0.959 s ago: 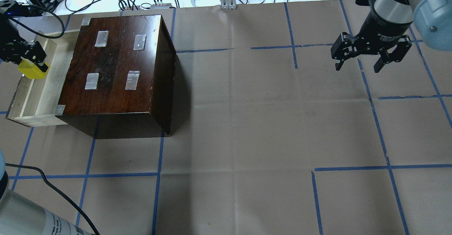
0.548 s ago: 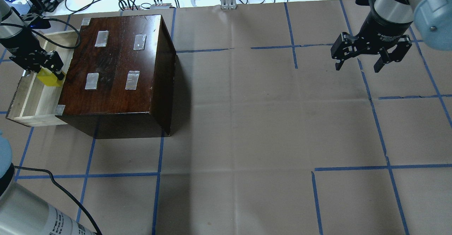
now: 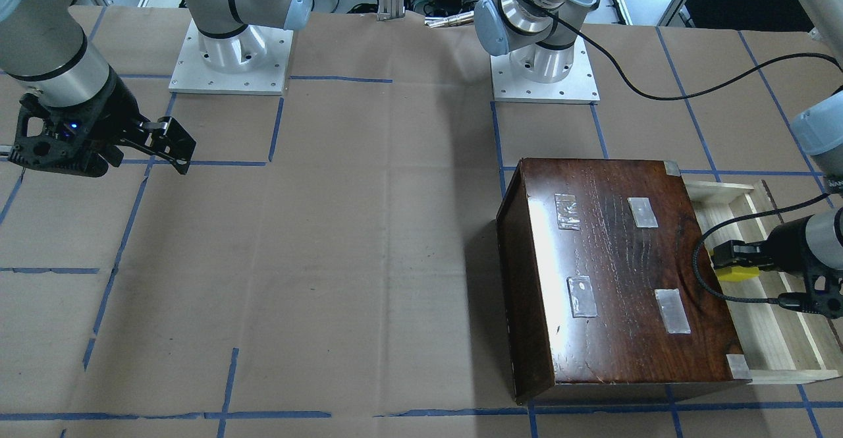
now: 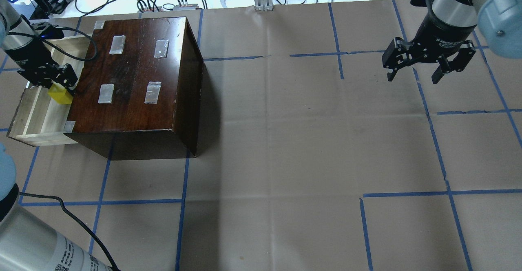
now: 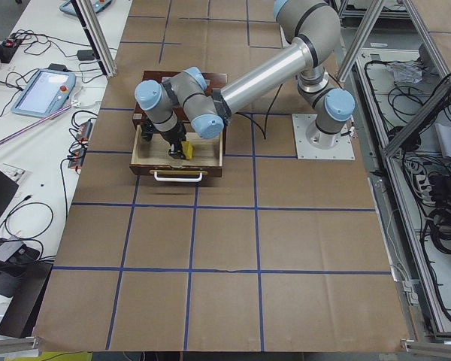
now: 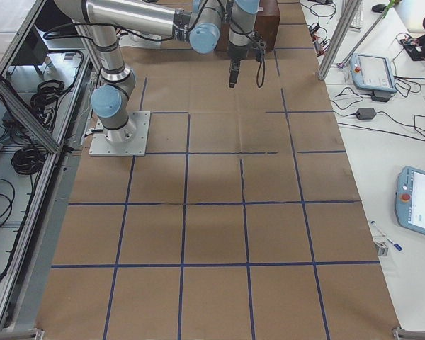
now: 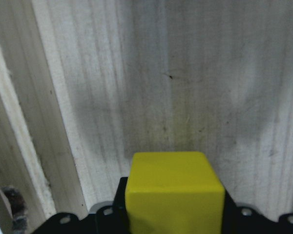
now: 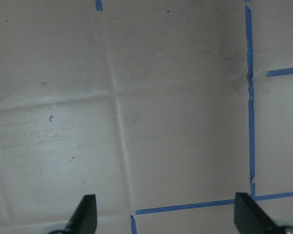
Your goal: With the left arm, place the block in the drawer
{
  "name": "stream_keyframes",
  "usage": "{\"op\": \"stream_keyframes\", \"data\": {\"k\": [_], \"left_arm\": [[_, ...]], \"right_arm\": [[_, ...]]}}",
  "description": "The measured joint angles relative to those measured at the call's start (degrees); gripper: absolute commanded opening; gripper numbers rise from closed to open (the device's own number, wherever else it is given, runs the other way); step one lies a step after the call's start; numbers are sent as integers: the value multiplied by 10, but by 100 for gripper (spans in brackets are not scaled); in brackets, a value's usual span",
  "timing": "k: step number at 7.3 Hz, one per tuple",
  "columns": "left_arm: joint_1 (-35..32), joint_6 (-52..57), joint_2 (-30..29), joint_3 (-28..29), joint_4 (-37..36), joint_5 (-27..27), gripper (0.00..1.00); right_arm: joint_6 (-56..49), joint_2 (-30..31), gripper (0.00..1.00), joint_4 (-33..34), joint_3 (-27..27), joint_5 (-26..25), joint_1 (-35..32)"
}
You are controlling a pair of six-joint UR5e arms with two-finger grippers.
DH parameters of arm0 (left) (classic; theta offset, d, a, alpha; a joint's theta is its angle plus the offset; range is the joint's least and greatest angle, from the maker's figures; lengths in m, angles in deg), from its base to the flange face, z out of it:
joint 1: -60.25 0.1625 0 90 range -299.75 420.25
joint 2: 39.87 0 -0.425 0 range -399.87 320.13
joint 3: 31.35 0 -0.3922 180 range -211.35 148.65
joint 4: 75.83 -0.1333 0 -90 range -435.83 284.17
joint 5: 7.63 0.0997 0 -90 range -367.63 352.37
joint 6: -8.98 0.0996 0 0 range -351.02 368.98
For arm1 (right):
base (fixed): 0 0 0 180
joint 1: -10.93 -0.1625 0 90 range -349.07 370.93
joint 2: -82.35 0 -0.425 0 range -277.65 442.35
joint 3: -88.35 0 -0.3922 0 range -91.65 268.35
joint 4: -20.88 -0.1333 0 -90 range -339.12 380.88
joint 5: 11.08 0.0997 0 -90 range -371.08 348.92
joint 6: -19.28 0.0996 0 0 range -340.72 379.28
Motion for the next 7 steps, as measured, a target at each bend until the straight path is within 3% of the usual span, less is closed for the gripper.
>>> {"op": "stream_keyframes", "data": {"k": [5, 6, 7], "left_arm": [[-1, -1, 6, 11, 0, 2, 79], [-1, -1, 13, 13, 1, 2, 96], [-1, -1, 23, 15, 2, 1, 99]], "right_arm": [[0, 0, 100, 0, 0, 0, 0], [0, 0, 100, 0, 0, 0, 0], [0, 0, 100, 0, 0, 0, 0]]}}
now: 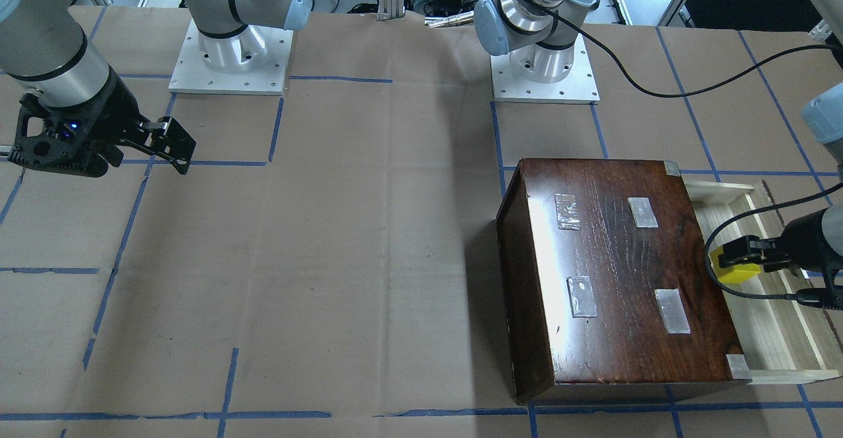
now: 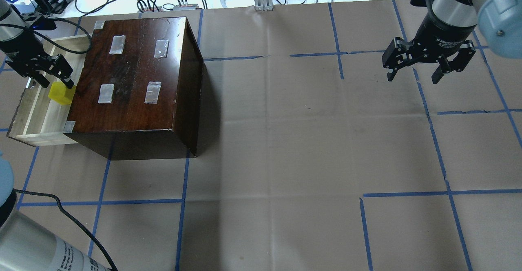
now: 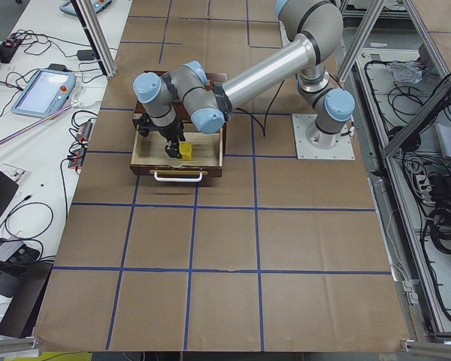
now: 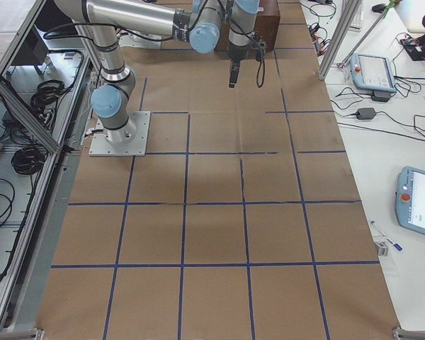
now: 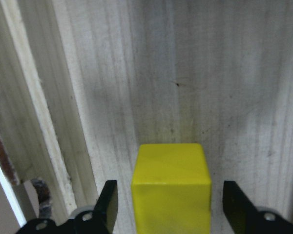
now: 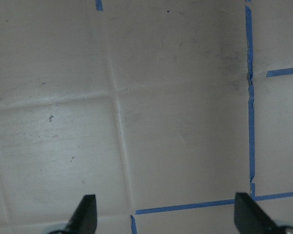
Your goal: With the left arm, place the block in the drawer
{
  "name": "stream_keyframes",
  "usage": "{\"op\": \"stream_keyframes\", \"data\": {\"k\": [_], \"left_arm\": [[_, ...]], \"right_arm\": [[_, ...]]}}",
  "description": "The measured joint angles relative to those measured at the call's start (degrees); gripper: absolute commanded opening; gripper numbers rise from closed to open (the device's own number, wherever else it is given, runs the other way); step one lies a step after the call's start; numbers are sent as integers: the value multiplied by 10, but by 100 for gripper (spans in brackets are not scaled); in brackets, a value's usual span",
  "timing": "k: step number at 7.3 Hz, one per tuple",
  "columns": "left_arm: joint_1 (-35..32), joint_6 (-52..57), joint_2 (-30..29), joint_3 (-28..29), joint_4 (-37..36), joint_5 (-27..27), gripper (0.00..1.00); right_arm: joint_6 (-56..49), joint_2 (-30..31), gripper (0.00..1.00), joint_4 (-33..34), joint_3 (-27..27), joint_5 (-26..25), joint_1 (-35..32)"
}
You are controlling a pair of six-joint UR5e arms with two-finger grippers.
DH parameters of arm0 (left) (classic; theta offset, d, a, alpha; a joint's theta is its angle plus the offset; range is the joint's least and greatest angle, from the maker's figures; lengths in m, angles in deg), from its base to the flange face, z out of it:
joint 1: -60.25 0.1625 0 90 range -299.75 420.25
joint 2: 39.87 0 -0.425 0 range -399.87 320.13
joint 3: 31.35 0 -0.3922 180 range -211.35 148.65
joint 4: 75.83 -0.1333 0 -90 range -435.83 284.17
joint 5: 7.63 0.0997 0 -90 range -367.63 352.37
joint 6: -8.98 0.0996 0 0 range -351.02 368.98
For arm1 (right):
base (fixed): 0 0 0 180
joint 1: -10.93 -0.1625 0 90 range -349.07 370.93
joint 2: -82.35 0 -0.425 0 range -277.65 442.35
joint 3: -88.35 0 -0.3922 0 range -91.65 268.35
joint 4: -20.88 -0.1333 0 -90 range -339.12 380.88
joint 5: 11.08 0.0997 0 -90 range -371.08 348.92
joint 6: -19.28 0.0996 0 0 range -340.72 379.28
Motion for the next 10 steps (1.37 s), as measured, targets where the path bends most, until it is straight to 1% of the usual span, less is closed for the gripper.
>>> {"op": "stream_keyframes", "data": {"k": [4, 5, 6, 9, 10], "left_arm": [[-7, 1, 67, -13, 12, 3, 99], [-28, -4, 87, -17, 16, 3, 99], [-62, -27, 108, -21, 23, 3, 99], [-168, -165, 150, -38, 87, -1, 99], [-204, -214, 166, -49, 95, -3, 99]], "right_arm": [[1, 0, 100, 0, 1, 0, 0], [1, 0, 100, 0, 1, 0, 0], [0, 0, 100, 0, 1, 0, 0], [1, 0, 100, 0, 0, 0, 0], [1, 0, 100, 0, 0, 0, 0]]}}
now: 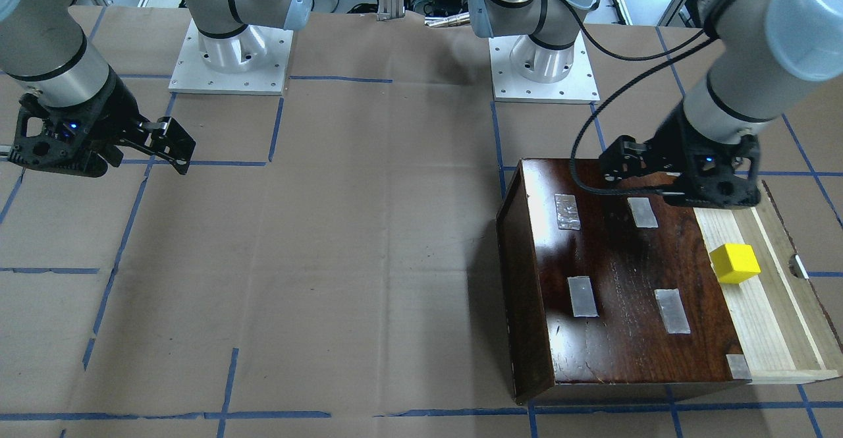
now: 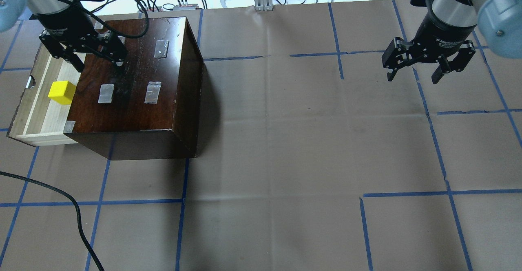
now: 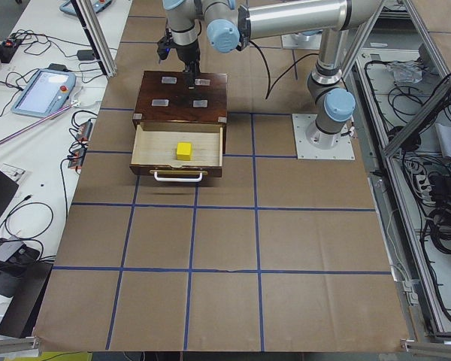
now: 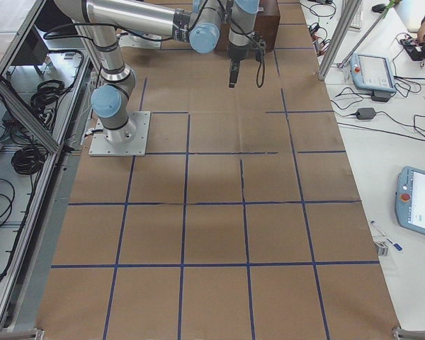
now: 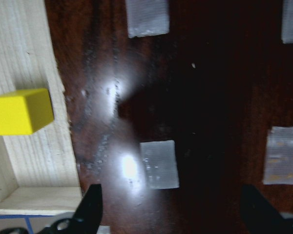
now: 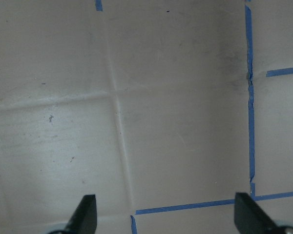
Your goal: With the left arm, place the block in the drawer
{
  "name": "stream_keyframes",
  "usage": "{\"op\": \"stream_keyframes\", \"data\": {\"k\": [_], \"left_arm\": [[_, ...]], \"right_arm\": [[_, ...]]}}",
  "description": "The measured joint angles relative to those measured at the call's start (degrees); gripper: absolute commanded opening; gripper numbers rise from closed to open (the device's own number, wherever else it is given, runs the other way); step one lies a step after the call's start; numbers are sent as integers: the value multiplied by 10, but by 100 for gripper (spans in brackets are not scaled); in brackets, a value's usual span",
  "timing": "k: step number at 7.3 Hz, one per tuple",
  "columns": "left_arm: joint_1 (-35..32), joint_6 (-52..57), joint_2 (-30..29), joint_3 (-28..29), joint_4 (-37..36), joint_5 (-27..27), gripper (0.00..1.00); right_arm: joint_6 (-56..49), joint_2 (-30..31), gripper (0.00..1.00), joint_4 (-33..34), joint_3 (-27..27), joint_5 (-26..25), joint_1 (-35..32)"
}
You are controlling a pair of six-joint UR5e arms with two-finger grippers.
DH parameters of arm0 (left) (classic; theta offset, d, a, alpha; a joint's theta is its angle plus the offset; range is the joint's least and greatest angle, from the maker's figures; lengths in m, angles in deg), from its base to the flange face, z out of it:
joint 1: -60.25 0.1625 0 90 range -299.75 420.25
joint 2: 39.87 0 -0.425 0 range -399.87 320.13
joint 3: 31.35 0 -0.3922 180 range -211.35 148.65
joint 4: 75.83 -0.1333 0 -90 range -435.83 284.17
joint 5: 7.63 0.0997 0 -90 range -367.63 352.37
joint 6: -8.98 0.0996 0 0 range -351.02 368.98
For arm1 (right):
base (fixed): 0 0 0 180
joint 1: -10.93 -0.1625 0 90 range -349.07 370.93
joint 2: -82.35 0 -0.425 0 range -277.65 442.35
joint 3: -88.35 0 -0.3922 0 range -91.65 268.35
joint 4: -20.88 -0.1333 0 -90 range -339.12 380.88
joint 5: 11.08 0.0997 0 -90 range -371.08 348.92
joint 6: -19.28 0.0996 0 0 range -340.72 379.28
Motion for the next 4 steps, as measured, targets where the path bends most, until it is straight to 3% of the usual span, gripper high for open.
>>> {"op": "stream_keyframes", "data": {"k": [2, 4], "left_arm": [[-66, -89, 27, -25, 2, -2, 99], [-90, -104, 42, -38, 3, -27, 99]], "right_arm": [[0, 0, 100, 0, 0, 0, 0], [-1, 0, 100, 0, 0, 0, 0]]}}
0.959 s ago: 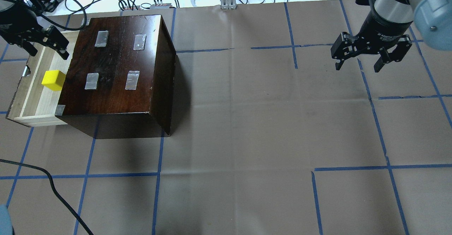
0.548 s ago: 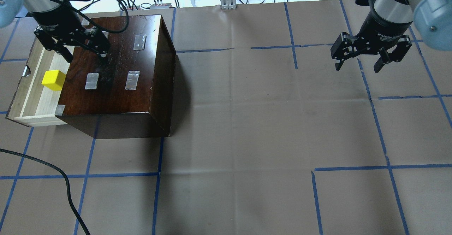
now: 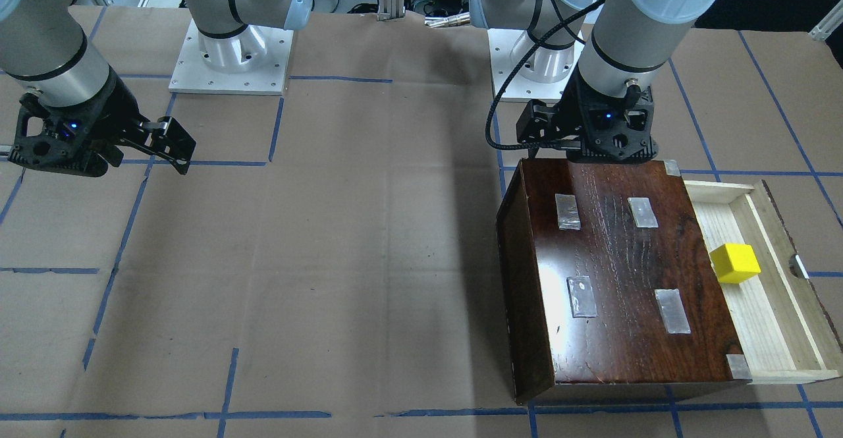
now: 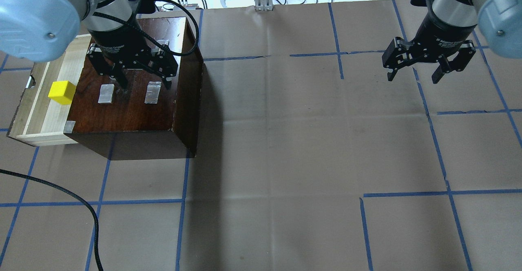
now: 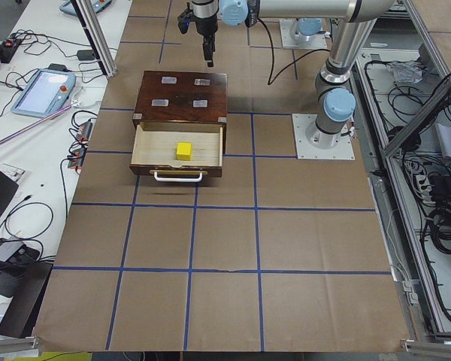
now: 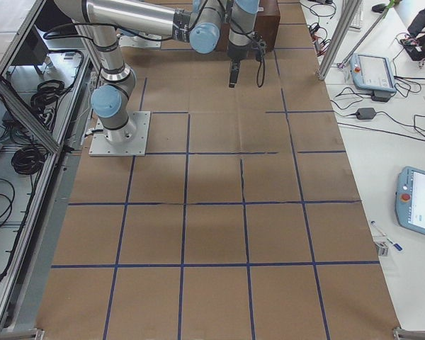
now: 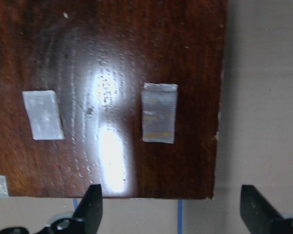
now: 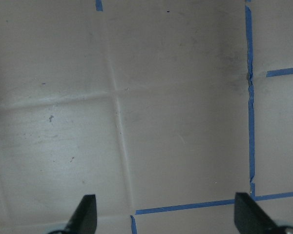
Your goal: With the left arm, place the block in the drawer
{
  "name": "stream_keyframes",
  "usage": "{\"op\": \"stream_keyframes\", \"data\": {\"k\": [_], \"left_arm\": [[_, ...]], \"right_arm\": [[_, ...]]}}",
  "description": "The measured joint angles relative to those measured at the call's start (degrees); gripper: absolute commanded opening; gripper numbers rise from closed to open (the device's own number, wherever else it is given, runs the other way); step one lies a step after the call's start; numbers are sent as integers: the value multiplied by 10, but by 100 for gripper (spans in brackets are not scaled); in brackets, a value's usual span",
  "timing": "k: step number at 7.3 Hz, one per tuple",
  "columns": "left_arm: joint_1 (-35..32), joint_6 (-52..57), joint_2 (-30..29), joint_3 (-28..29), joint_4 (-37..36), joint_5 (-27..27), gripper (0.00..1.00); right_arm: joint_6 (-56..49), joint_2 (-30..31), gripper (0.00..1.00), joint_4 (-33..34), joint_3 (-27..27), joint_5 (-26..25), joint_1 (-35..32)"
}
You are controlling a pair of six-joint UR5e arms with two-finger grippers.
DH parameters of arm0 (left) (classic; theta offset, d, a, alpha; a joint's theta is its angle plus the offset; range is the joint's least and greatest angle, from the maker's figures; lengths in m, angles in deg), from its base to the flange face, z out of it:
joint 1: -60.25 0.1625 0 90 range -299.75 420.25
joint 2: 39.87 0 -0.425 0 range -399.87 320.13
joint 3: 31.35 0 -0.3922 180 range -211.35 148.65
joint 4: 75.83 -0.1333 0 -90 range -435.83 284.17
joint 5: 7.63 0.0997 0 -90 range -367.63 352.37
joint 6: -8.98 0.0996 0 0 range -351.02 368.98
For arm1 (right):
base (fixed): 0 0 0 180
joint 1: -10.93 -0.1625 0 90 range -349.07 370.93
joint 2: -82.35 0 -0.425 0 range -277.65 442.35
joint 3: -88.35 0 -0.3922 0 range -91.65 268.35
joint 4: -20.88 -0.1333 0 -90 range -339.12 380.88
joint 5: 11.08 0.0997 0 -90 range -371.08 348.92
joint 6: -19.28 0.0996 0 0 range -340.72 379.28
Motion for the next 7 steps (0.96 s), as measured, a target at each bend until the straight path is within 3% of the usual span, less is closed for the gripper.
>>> {"op": "stream_keyframes", "data": {"k": [2, 7], "left_arm": [[-1, 0, 16, -7, 3, -27, 99], [2, -1, 27, -18, -1, -26, 99]], "right_arm": [[0, 0, 100, 0, 0, 0, 0], [1, 0, 100, 0, 0, 0, 0]]}}
